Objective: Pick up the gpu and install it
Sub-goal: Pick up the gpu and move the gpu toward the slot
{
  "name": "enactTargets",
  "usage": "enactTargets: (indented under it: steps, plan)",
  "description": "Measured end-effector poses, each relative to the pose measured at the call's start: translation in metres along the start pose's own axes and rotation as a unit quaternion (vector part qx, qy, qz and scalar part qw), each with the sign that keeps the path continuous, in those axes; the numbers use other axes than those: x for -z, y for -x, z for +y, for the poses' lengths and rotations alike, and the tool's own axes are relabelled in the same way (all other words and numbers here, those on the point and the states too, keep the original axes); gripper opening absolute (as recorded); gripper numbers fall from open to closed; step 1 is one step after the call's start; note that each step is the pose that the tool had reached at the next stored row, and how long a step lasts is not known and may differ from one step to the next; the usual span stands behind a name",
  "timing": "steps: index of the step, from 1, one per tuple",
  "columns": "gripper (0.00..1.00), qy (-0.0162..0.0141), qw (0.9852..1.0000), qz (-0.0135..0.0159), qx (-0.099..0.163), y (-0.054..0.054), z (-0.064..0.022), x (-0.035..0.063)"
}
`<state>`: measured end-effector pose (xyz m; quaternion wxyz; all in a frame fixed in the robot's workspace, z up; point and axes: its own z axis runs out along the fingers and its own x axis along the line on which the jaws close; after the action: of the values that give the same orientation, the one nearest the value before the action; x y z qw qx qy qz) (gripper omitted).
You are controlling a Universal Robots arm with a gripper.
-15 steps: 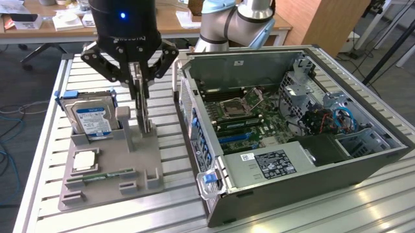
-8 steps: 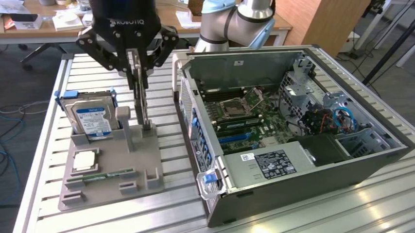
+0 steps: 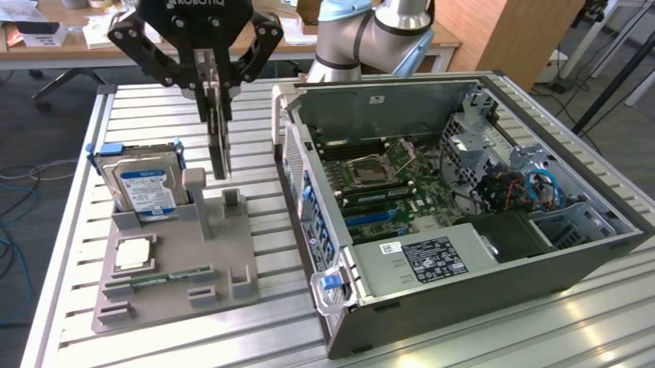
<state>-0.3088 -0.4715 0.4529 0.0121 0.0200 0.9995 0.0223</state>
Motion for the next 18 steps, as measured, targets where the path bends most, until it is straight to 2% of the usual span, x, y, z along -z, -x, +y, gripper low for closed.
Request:
enactTargets:
  steps: [6, 12, 18]
  plan:
    - [0.26, -0.0001, 1.0, 0.0001, 0.0, 0.0, 0.0005, 0.012]
    - [0.26, -0.0001, 1.0, 0.0001, 0.0, 0.001, 0.0006, 0.0122]
    - [0.26, 0.0, 1.0, 0.0001, 0.0, 0.015, 0.0011, 0.0118]
